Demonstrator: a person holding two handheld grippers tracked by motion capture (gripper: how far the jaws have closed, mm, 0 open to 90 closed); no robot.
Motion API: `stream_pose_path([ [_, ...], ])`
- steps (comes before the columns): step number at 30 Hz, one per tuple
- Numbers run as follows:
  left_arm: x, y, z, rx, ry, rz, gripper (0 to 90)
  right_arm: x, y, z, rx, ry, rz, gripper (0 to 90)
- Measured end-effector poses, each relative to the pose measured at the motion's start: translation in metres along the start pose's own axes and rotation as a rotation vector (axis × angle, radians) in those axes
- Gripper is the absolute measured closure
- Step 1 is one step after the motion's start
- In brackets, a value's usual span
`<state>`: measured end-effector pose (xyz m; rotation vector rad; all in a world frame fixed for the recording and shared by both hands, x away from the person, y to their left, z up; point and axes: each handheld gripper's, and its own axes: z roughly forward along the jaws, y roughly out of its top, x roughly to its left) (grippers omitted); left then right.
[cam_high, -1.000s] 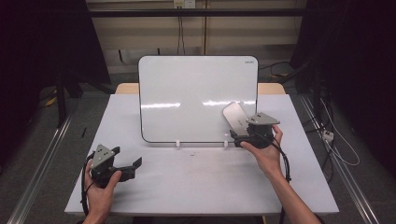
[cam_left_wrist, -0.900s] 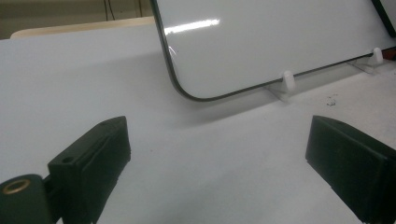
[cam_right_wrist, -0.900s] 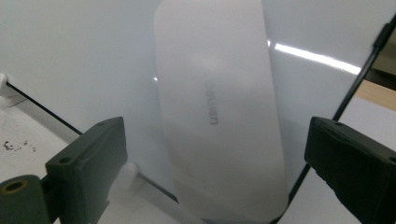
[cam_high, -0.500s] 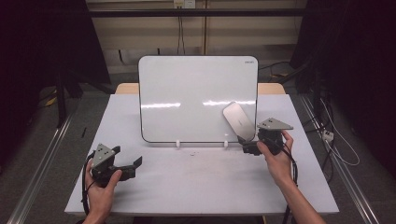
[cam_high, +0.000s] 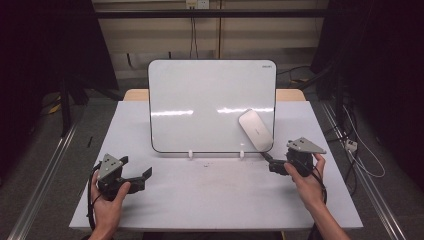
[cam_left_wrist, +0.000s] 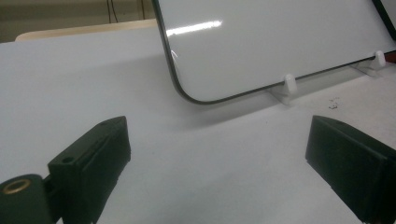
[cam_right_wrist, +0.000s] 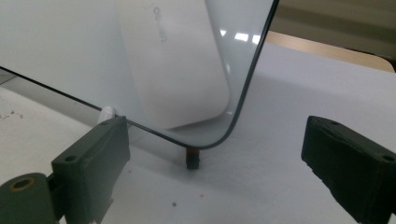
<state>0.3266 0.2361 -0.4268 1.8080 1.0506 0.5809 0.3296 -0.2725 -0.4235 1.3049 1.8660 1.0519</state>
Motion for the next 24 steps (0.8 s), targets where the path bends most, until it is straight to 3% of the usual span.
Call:
stream_pose_path([
  [20, -0.004, -0.001, 0.000, 0.006, 0.017, 0.001, 7.4, -0.008, -0.036, -0.018, 0.004, -0.029, 0.050, 9.8],
  [24, -0.006, -0.001, 0.001, -0.004, 0.022, -0.002, 7.7, -0.008, -0.040, -0.024, -0.027, -0.037, 0.063, 9.6],
])
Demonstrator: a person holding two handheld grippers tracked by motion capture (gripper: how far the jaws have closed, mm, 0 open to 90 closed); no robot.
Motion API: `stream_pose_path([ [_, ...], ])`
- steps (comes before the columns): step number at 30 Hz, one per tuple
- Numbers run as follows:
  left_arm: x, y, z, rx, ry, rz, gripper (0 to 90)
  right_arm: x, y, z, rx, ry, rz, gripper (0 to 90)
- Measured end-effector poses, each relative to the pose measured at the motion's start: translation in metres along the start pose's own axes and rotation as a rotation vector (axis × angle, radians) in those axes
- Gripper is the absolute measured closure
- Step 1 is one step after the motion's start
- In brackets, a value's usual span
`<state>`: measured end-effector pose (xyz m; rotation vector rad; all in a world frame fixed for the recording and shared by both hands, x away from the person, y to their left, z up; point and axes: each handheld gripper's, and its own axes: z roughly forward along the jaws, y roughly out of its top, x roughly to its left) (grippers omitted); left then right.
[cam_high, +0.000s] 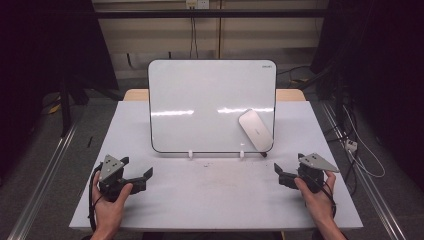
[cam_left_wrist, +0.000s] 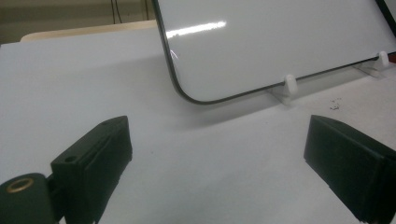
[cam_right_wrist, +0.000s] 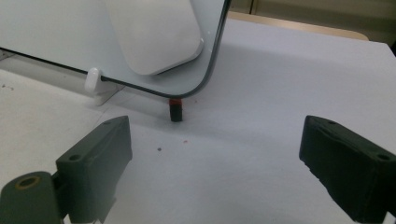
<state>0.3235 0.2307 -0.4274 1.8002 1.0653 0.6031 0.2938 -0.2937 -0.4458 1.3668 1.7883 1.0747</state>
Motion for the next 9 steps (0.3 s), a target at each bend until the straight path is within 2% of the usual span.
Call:
stream_pose_path([
  [4, -0.0003, 0.0007, 0.0007, 0.001, -0.005, 0.000, 8.2, 0.0004, -0.0020, -0.0028, -0.008, 0.007, 0.010, 9.3],
  [5, -0.0004, 0.0006, 0.0012, -0.006, -0.009, -0.013, 8.2, 0.0004, -0.0026, -0.0027, -0.004, 0.008, 0.014, 9.1],
  [9, 0.0024, 0.0000, 0.0015, 0.004, -0.010, -0.012, 8.2, 0.0005, -0.0036, -0.0007, 0.010, 0.006, 0.012, 9.0],
])
